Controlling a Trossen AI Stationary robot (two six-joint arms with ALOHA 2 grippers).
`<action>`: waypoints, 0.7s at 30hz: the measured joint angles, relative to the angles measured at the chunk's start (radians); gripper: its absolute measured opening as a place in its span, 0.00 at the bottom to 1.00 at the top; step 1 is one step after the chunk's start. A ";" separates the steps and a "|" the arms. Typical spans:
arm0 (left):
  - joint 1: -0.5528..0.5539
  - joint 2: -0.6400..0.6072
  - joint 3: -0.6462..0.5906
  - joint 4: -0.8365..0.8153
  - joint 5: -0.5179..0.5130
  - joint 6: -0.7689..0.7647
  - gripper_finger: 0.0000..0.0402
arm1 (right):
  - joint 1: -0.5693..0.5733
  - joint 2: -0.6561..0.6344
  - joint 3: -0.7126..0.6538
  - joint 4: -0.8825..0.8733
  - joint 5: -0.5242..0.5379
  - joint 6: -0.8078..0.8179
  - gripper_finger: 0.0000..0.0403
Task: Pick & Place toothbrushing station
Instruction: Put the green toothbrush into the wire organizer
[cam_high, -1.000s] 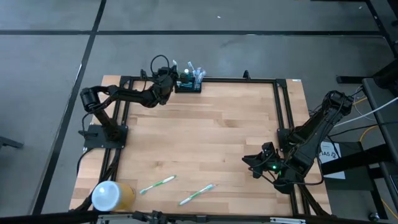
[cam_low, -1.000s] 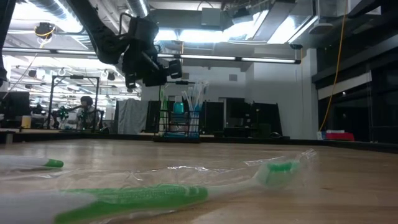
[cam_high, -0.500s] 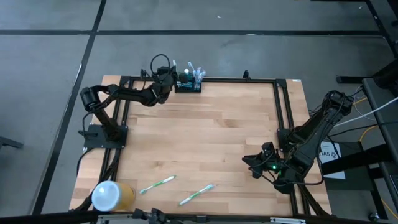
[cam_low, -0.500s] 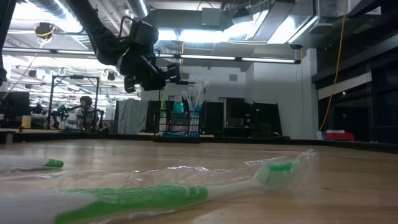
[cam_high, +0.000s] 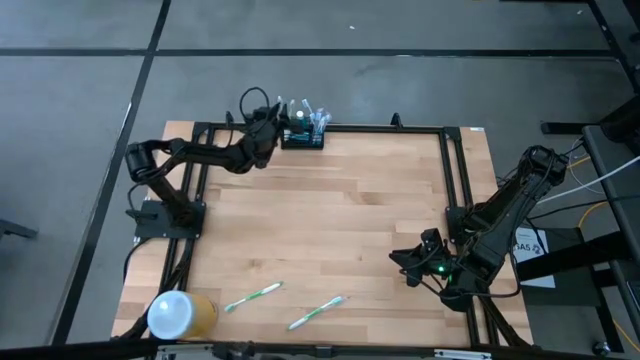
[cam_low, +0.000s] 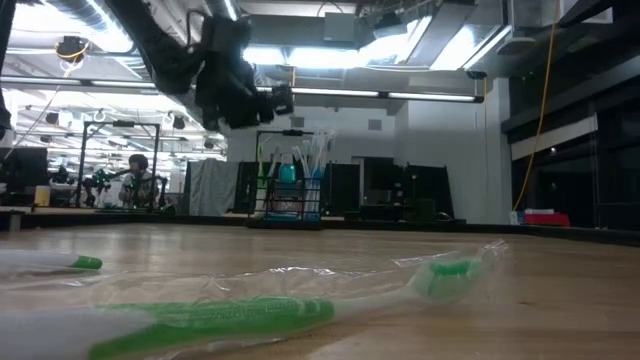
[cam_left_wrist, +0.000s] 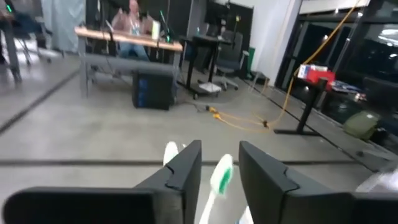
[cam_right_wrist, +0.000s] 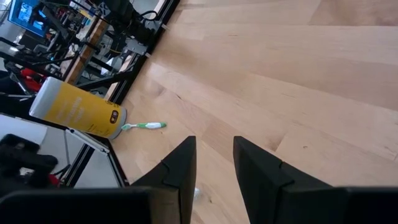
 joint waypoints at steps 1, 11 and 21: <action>-0.006 -0.015 0.000 0.001 -0.016 0.021 0.27 | 0.000 0.000 0.000 0.000 0.000 -0.003 0.27; -0.101 -0.228 0.000 -0.347 0.140 0.080 0.34 | 0.018 0.000 0.000 0.017 0.004 -0.026 0.27; -0.573 -0.468 0.000 -1.151 0.361 -0.506 0.29 | 0.052 0.053 0.000 0.112 0.035 -0.061 0.27</action>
